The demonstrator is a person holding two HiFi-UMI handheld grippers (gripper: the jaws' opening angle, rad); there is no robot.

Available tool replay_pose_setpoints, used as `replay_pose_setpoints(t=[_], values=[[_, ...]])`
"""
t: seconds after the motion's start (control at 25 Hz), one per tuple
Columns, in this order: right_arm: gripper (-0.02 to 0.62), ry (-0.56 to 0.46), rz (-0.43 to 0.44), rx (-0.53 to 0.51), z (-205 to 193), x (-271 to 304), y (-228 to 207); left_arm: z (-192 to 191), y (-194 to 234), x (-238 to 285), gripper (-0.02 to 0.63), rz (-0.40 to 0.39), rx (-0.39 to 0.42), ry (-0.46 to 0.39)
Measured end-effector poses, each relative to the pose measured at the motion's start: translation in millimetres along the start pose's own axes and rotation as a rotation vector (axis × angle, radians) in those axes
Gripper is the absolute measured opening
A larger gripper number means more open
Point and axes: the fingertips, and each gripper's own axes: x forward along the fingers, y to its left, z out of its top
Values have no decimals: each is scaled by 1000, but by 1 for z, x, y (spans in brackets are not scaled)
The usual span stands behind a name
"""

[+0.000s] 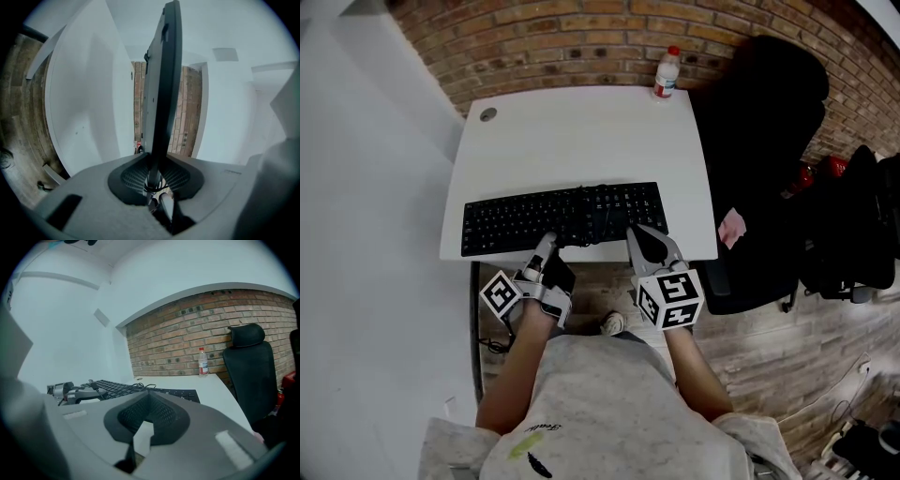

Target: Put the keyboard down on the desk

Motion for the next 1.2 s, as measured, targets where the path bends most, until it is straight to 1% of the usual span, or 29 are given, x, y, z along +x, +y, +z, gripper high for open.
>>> replay_pose_setpoints(t=[0.16,0.32,0.6,0.72,1.2], values=[[11,3,12,-4,2,10,-7,2,2,12,71,0,10,-2],[11,11,6,-2,0,17,-9,9,4,17,71,1,7,-5],[11,27,-26,-15,11,54,-33,28,21,60,71,1,-25,15],[9,38,-37,-22,15,73,-39,40,27,76,71,1,-25,27],[11,98,-85,-20,18,150,-57,99,67,133,71,59,-51,70]])
